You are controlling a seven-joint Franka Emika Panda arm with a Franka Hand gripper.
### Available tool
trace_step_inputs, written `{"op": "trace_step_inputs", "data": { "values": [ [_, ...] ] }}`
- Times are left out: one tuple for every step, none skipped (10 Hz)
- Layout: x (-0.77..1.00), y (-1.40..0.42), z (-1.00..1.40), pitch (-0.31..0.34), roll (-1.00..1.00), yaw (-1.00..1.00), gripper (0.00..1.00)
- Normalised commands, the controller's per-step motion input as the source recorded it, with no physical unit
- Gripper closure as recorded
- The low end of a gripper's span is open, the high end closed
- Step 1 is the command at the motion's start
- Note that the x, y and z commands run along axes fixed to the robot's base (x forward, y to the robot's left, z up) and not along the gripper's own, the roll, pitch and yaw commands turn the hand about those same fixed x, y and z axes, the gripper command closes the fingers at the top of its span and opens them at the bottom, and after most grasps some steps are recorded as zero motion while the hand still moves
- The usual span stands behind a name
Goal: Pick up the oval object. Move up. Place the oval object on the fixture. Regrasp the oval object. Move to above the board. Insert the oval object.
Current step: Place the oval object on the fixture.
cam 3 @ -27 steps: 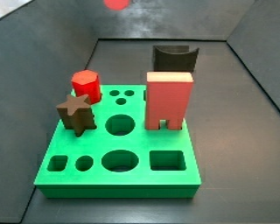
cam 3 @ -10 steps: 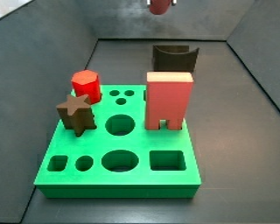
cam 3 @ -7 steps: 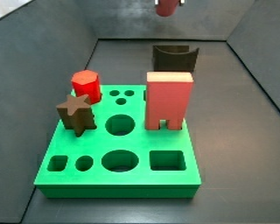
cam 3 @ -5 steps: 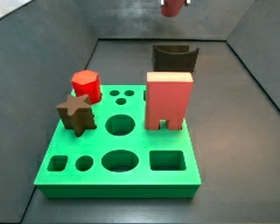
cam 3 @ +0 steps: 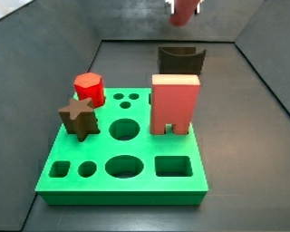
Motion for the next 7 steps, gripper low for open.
{"op": "trace_step_inputs", "data": {
  "values": [
    [0.16, 0.14, -1.00, 0.301, -0.84, -0.17, 1.00],
    [0.16, 0.14, -1.00, 0.247, -0.69, -0.22, 1.00],
    [0.17, 0.14, -1.00, 0.172, -0.47, -0.26, 1.00],
    [0.18, 0.14, -1.00, 0.119, -0.31, -0.27, 1.00],
    [0.19, 0.13, -1.00, 0.062, -0.22, -0.26, 1.00],
    [0.17, 0.12, -0.90, 0.012, -0.18, -0.24, 1.00],
    [0.14, 0.09, -0.63, -0.037, -0.17, -0.21, 1.00]
  ]
}}
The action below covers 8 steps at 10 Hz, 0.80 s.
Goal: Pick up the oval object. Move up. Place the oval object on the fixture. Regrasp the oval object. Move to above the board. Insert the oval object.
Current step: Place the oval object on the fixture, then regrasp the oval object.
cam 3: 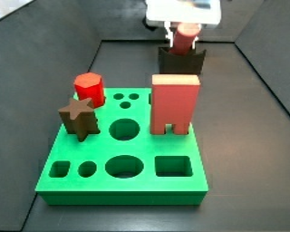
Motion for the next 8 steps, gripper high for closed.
{"op": "trace_step_inputs", "data": {
  "values": [
    [0.11, 0.07, -0.44, -0.060, -0.17, -0.17, 1.00],
    [0.09, 0.09, -0.31, -0.078, -0.14, -0.14, 1.00],
    [0.07, 0.12, -0.27, -0.092, -0.12, -0.10, 1.00],
    [0.07, 0.12, -0.28, -0.092, -0.12, -0.07, 1.00],
    [0.07, 0.11, -0.28, -0.090, -0.12, -0.05, 1.00],
    [0.00, -0.50, -0.17, 0.000, 0.00, 0.00, 1.00],
    [0.00, 0.00, 0.00, 0.000, 0.00, 0.00, 0.00],
    [0.00, 0.00, 1.00, 0.040, -0.03, 0.06, 0.00]
  ]
}}
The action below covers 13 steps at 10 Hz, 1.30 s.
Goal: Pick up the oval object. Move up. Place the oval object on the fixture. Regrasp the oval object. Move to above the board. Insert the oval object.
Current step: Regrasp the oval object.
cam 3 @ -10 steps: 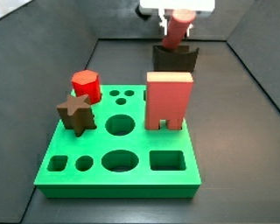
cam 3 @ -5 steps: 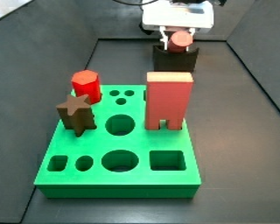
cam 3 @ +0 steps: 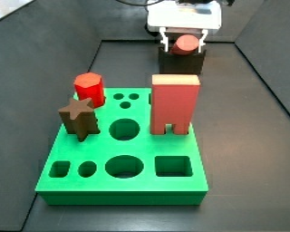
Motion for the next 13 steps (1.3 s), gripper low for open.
{"op": "trace_step_inputs", "data": {
  "values": [
    [0.00, 0.00, 1.00, 0.040, -0.03, 0.06, 0.00],
    [-0.02, 0.00, 1.00, 0.051, -0.01, 0.05, 0.00],
    [-0.03, 0.00, 1.00, 0.066, 0.02, 0.03, 0.00],
    [-0.03, 0.00, 1.00, 0.083, 0.03, 0.02, 0.00],
    [-0.03, 0.01, 0.96, 0.092, 0.03, 0.01, 0.00],
    [-0.03, 0.01, 0.66, 0.100, 0.04, -0.02, 0.00],
    [-0.02, 0.01, 0.48, 0.102, 0.04, -0.03, 0.00],
    [-0.02, 0.01, 0.29, 0.095, 0.04, -0.05, 0.00],
    [-1.00, 0.00, 0.00, 0.007, 0.00, 0.06, 0.00],
    [-1.00, 0.00, -0.04, -0.020, -0.03, 0.05, 0.00],
    [-1.00, 0.00, -0.01, -0.055, 0.00, 0.02, 0.00],
    [-1.00, -0.01, -0.01, -0.063, 0.02, 0.01, 0.00],
    [-1.00, -0.01, -0.01, -0.071, 0.04, 0.01, 0.00]
  ]
}}
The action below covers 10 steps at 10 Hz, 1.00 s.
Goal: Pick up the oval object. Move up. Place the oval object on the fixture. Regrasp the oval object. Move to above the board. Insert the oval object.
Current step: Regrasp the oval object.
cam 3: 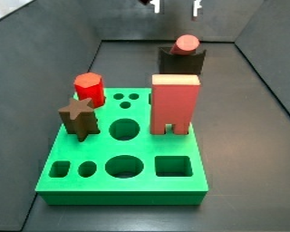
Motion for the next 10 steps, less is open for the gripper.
{"op": "trace_step_inputs", "data": {
  "values": [
    [-1.00, -0.01, 0.00, -0.083, 0.07, 0.01, 0.00],
    [-1.00, -0.01, 0.00, -0.088, 0.09, 0.02, 0.00],
    [-1.00, -0.02, 0.01, -0.088, 0.11, 0.02, 0.00],
    [-0.85, -0.02, 0.01, -0.084, 0.12, 0.03, 0.00],
    [-0.72, -0.01, 0.02, -0.078, 0.12, 0.03, 0.00],
    [-0.53, -1.00, -0.62, -0.007, 0.79, -1.00, 0.00],
    [-0.36, -1.00, -0.61, -0.012, 0.79, -1.00, 0.00],
    [-0.20, -1.00, -0.47, -0.041, 0.79, -1.00, 0.00],
    [-0.06, -0.83, -0.25, -0.079, 0.78, -1.00, 0.00],
    [-0.05, -0.52, -0.13, -0.116, 0.77, -1.00, 0.00]
  ]
}}
